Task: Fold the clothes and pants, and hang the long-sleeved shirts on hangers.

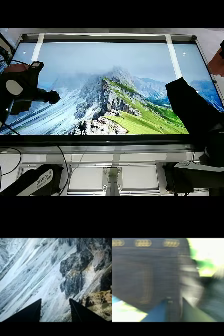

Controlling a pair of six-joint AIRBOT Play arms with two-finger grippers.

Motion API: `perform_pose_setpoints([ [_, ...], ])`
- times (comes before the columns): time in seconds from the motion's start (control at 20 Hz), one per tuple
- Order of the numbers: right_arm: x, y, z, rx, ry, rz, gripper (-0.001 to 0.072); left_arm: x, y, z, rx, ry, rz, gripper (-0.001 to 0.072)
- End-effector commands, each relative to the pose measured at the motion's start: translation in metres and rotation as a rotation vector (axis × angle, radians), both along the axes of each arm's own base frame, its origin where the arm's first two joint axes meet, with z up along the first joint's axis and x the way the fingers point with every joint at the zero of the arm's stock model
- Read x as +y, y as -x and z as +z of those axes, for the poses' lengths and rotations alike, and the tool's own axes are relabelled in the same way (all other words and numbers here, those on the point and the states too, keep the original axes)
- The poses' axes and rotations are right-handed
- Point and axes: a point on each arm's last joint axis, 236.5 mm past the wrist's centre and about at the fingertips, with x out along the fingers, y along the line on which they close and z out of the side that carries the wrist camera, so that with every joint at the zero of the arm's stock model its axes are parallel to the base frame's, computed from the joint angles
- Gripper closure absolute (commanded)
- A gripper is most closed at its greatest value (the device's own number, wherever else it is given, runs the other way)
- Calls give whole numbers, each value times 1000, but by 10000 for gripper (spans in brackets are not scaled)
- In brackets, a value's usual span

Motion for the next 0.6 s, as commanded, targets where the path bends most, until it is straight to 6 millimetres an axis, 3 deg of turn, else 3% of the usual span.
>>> perform_pose_setpoints([
  [0.0, 114, -67, 73, -296, -43, 308, 696, 0, 0, 0, 0, 2, 1, 294],
  [0.1, 192, -75, 74, -256, -27, 538, 696, 0, 0, 0, 0, 2, 1, 294],
  [0.15, 227, -73, 64, -206, -13, 637, 696, 0, 0, 0, 0, 2, 1, 294],
  [0.3, 323, -44, 4, -36, -65, 904, 696, 0, 0, 0, 0, 2, 1, 294],
  [0.45, 397, -8, -60, 83, -149, 1096, 696, 0, 0, 0, 0, 2, 1, 294],
  [0.55, 428, 12, -93, 133, -173, 1149, 696, 0, 0, 0, -1, 2, 1, 294],
])
